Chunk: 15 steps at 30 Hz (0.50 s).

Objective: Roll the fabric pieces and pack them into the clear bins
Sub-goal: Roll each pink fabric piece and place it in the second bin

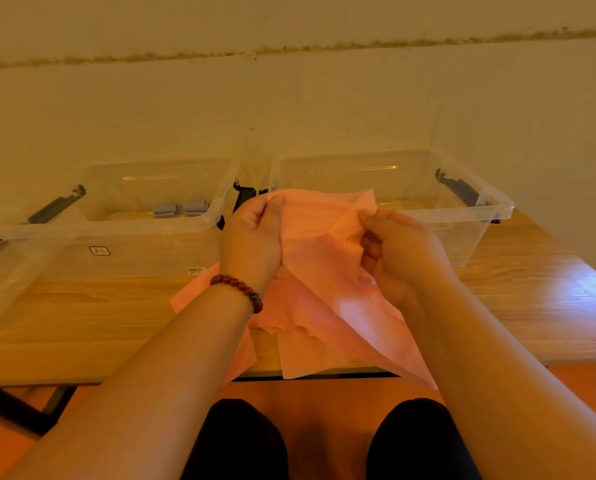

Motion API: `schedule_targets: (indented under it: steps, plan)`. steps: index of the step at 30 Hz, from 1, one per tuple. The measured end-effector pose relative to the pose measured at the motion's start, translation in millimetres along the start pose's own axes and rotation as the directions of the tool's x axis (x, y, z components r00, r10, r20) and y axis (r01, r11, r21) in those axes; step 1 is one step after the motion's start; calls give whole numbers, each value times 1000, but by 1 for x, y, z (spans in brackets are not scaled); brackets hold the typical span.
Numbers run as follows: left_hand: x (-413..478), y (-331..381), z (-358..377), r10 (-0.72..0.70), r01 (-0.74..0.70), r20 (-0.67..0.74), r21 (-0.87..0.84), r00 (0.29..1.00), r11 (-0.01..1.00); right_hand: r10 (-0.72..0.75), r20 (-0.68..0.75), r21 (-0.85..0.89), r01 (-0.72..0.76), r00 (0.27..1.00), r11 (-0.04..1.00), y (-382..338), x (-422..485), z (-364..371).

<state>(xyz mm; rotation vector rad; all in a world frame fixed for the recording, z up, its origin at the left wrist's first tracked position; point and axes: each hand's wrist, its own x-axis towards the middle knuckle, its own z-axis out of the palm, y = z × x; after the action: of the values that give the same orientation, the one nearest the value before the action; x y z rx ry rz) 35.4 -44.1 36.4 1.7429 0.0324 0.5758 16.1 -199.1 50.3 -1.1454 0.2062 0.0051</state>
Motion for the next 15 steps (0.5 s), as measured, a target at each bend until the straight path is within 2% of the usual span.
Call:
schedule_targets:
  steps: [2,3,5,6,8,10,12,15]
  plan:
    - [2,0,-2,-111,114,33,-90,993,989,89,21,130,-91,996,987,-1,2,3]
    - [2,2,-3,-193,208,104,-160,976,965,127,33,167,-130,991,977,-1,4,5]
    - [-1,3,-4,-354,430,285,-278,891,859,150,45,186,-156,988,970,1,5,9]
    - [-4,1,-4,-389,514,378,-328,840,793,149,43,177,-155,988,972,2,6,10]
    - [-11,-3,-1,-369,575,492,-377,789,726,133,55,129,-139,990,982,3,8,11]
    - [-18,-8,2,-363,564,479,-390,800,728,118,58,90,-123,991,988,2,7,12]
    - [-26,-8,4,-394,526,375,-371,839,766,120,33,5,-120,992,993,6,8,14]
    - [-34,-5,13,-307,332,141,-209,941,920,-9,51,-165,18,999,986,15,7,18]
